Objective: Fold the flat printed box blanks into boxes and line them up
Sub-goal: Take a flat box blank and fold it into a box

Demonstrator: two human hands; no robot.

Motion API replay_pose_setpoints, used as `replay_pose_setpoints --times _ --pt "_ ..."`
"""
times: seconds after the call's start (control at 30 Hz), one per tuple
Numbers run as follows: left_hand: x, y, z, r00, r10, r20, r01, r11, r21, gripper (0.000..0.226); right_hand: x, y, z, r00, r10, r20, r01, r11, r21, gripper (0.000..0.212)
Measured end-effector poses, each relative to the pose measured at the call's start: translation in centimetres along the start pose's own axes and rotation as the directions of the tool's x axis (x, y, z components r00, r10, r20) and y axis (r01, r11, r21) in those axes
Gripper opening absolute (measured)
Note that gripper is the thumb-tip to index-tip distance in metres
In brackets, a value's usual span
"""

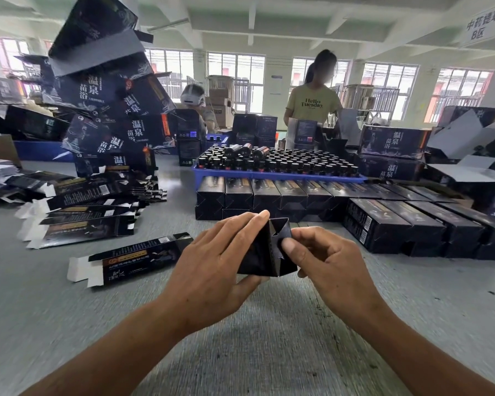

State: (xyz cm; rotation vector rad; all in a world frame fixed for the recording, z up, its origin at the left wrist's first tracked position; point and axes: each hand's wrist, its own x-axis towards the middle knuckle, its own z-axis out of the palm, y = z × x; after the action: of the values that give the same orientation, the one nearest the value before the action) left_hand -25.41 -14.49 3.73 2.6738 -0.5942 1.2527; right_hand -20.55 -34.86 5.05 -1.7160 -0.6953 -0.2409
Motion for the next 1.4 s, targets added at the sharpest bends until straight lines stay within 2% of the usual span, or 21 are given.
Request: replay_pose_setpoints --times 0.1,0.23,0.3,0.4,0.53,0.77,0.87,0.93,1.0,1.1,1.17,1.23,1.3,1.4 --pt "0.1 0.0 0.0 1.0 0.007 0.003 -0.007 1.0 0.004 0.089 0.0 -0.1 0.0 1.0 -0.003 -0.017 0.003 0.999 -0.035 0.011" --pt "0.3 0.2 0.1 0.999 0.052 0.001 -0.052 0.998 0.044 0.084 -0.2 -0.2 0.4 0.994 -0.064 -0.088 0.045 0.977 -0.207 0.008" --pt "0.3 0.2 0.0 0.999 0.036 -0.001 -0.036 0.999 0.03 0.086 -0.1 -0.1 0.3 0.996 -0.038 -0.075 0.025 0.984 -0.174 0.007" --pt "0.2 0.3 -0.1 1.0 -0.002 0.0 0.002 1.0 -0.007 0.091 0.2 -0.2 -0.5 0.999 0.046 -0.014 -0.047 0.999 -0.025 0.008" --pt "0.1 0.4 -0.2 0.997 -0.071 -0.01 0.07 0.996 -0.057 0.094 0.2 -0.7 -1.0 0.998 0.045 0.048 -0.048 0.997 0.066 0.017" --pt "0.2 0.7 -0.3 0.985 -0.167 0.03 0.17 0.961 -0.218 0.101 -0.4 -1.3 0.1 0.999 -0.024 0.049 0.026 0.999 -0.03 0.016" --pt "0.3 0.8 -0.4 0.98 -0.197 -0.013 0.187 0.946 -0.264 0.09 -0.5 -1.3 0.1 0.997 -0.05 0.06 0.051 0.999 -0.013 0.019" --pt "0.4 0.9 -0.3 0.985 -0.167 -0.054 0.15 0.959 -0.239 0.081 -0.6 -1.3 0.0 0.996 -0.064 0.059 0.063 0.998 0.019 0.026" --pt "0.5 0.9 -0.2 0.992 -0.109 -0.064 0.095 0.977 -0.192 0.075 -0.5 -1.2 0.0 0.995 -0.05 0.088 0.048 0.999 0.026 0.047" --pt "0.2 0.7 0.4 1.0 0.029 -0.003 -0.029 0.996 -0.09 0.072 -0.5 -0.9 0.2 0.988 0.003 0.158 0.003 0.999 -0.038 0.071" --pt "0.1 0.5 0.8 0.994 0.099 0.056 -0.097 0.995 -0.038 0.077 -0.5 -0.5 0.3 0.984 0.036 0.172 -0.023 0.997 -0.077 0.069" --pt "-0.1 0.4 1.0 0.99 0.114 0.081 -0.115 0.993 0.01 0.085 -0.2 -0.2 0.4 0.986 0.079 0.145 -0.075 0.997 -0.033 0.06" --pt "-0.1 0.2 0.9 0.997 0.057 0.053 -0.061 0.996 0.062 0.093 0.3 0.1 0.1 0.985 0.144 0.097 -0.148 0.988 0.035 0.058" --pt "0.1 -0.2 0.3 0.984 -0.168 -0.054 0.17 0.984 0.045 0.091 0.8 0.9 -0.5 0.965 0.252 0.068 -0.259 0.957 0.131 0.059"
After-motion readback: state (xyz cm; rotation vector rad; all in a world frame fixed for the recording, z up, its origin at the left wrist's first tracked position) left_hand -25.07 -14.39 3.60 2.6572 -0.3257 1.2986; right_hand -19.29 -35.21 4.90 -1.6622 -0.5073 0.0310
